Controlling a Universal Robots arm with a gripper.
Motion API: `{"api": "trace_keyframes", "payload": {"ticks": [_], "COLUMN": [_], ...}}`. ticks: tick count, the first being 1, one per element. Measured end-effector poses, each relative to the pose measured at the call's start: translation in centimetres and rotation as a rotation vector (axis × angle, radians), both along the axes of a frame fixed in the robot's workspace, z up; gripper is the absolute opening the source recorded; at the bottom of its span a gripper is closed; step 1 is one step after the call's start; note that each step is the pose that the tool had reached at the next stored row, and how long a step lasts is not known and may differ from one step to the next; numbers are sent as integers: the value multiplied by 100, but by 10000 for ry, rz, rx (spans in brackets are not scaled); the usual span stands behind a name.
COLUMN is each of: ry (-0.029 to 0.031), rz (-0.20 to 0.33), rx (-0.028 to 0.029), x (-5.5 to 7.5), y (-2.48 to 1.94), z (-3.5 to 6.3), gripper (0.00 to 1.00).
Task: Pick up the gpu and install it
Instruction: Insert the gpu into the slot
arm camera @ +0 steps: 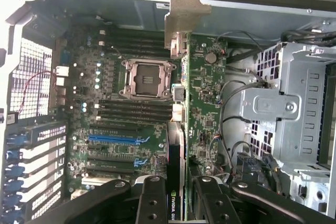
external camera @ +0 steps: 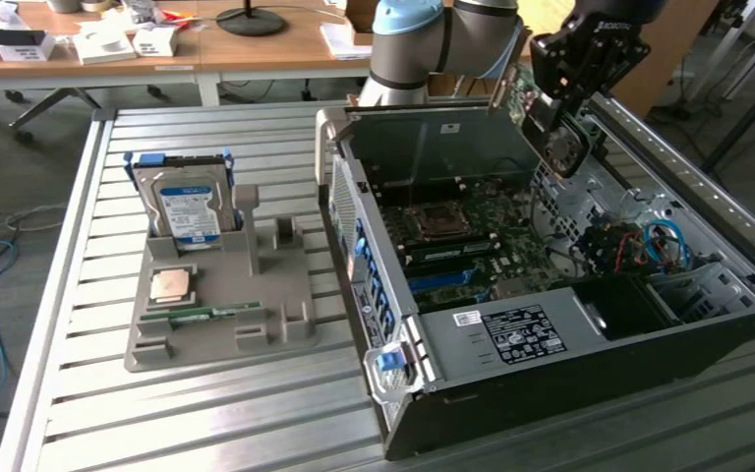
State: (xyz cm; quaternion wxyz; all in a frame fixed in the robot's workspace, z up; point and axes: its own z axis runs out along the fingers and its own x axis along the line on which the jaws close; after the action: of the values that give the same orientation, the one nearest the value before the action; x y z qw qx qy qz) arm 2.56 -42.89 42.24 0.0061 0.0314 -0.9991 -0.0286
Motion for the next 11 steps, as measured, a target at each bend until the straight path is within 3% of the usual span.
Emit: {"api": "trace_keyframes", "payload": {"ticks": [11], "ry": [0], "rz": [971], "rx": [0], "x": [0], "y": [0], "z": [-1], "gripper": [26]}}
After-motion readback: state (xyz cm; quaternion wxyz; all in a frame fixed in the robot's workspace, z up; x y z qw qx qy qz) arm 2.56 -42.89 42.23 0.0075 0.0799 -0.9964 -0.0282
